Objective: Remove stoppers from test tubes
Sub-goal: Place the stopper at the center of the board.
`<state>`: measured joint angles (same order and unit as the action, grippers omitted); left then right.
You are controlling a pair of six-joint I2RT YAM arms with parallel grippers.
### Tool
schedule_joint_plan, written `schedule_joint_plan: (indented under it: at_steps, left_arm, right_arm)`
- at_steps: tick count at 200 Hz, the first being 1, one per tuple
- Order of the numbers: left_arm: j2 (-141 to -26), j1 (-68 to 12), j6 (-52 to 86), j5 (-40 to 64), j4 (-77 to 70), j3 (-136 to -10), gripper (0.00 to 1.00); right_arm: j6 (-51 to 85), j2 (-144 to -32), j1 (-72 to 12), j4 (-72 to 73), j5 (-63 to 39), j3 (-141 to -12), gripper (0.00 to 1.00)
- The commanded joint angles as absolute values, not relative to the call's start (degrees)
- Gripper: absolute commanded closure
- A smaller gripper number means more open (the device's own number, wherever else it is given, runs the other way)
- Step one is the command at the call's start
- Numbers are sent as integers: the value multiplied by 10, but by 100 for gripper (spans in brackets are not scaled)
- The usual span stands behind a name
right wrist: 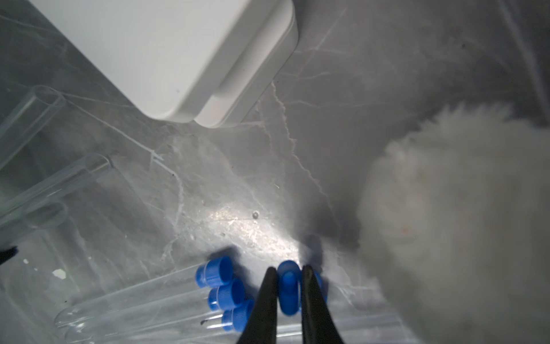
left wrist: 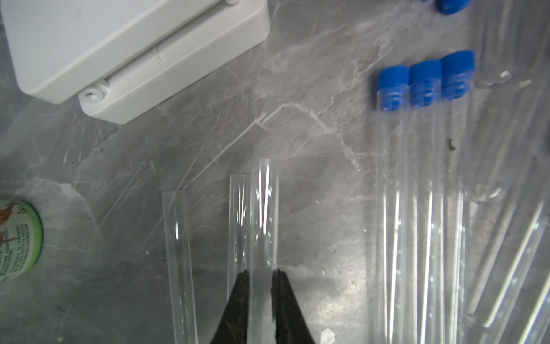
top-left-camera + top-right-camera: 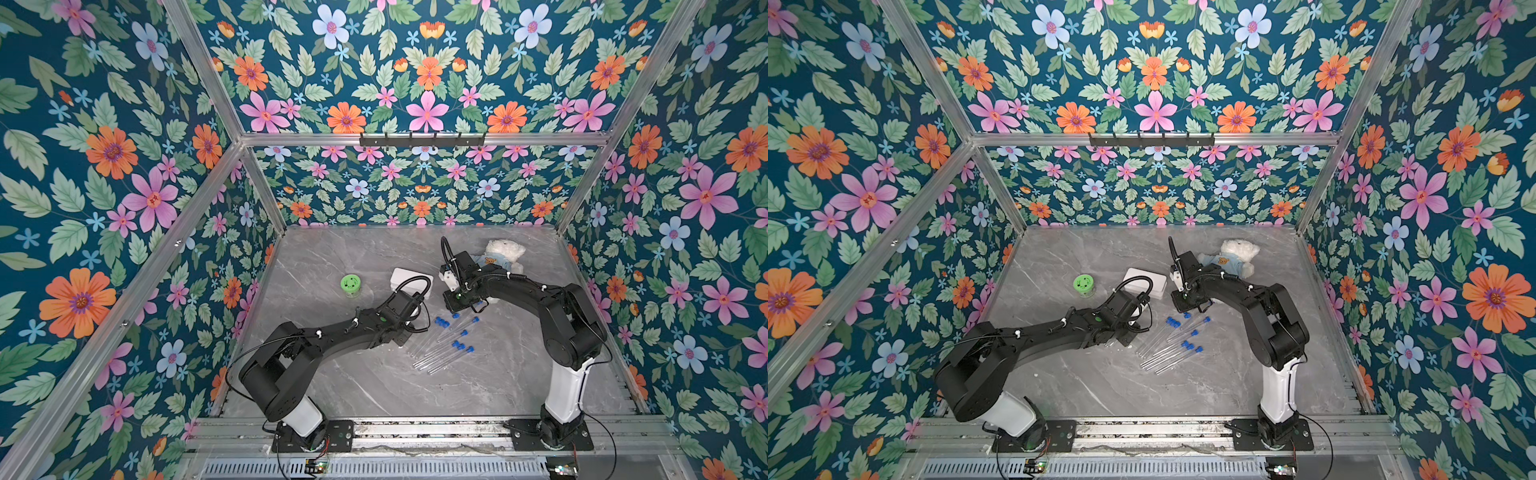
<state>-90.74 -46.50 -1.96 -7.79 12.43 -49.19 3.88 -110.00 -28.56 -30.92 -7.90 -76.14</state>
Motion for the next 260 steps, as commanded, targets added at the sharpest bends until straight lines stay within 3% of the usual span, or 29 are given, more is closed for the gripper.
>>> schedule_joint_plan:
  at_steps: [1,221,260]
  left_arm:
    - [-909,-464,-17,-77,132,-494,100]
    - [-960,-464,-10,-85,167,-529,100]
    - [-965,-465,-7,-88,171,-532,100]
  right_arm:
    - [28,-1103,-286,-319,-70,-765,88]
    - [32,-1105,-289,-323,-63,-769,77]
    - [38,-1095,-289,-322,-67,-766,71]
